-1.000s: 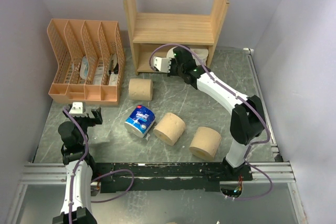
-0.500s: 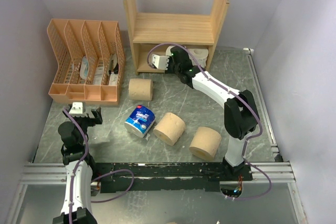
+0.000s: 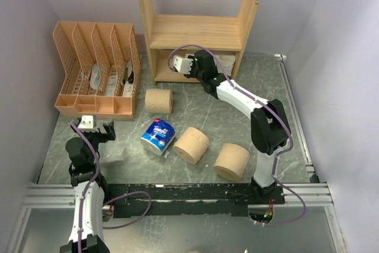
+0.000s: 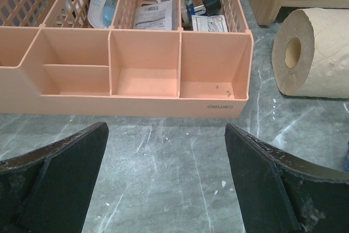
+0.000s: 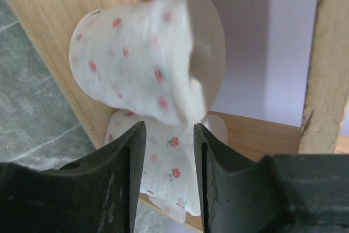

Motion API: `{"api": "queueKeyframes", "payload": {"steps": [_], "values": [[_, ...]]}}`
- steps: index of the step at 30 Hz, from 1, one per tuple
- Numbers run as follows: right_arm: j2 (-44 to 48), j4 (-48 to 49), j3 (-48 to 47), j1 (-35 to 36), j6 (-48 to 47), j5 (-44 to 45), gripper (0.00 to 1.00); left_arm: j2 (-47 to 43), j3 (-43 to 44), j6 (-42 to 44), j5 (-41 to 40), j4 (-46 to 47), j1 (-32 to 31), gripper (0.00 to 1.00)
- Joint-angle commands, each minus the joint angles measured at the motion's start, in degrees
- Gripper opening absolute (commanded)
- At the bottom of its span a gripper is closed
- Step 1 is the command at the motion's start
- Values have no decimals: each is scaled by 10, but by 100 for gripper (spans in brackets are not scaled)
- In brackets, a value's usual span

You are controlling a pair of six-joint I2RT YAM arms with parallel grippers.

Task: Place and organize the paper towels onto the shelf

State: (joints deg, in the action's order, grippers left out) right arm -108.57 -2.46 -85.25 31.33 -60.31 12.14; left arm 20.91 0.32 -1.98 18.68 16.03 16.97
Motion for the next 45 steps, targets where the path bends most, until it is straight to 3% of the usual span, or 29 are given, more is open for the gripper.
{"api": "queueKeyframes", "payload": {"steps": [1,6,8,11,12,14,16,18,21,26,28,32,37,45], "values": [[3,26,-23,-6,3,9,40,-7,-44,1,15,7,7,100],[17,44,-12,-7,2,18,44,-8,-44,1,15,6,6,100],[39,61,9,-3,5,31,51,-9,-44,1,15,6,7,100],[118,57,73,15,19,16,97,-10,-44,0,15,5,6,100],[148,47,102,19,28,-3,100,-10,-44,1,15,6,6,100],[198,-4,152,24,46,-43,100,-8,-44,1,15,6,7,100],[223,-111,143,25,91,-88,100,-7,-44,1,14,7,6,100],[237,-193,108,17,202,-150,100,-6,-44,1,14,8,7,100],[256,-334,65,-4,291,-352,100,-5,-43,1,14,8,6,100],[274,-360,83,-1,368,-561,98,-8,-44,1,15,6,6,100],[254,-334,99,-1,418,-579,91,-9,-44,1,15,6,6,100],[207,-272,141,13,498,-566,91,-8,-44,1,16,7,7,100],[124,-292,102,73,489,-499,86,-9,-44,0,17,6,8,100],[21,-343,-5,77,470,-531,86,-9,-45,0,20,7,12,100]]}}
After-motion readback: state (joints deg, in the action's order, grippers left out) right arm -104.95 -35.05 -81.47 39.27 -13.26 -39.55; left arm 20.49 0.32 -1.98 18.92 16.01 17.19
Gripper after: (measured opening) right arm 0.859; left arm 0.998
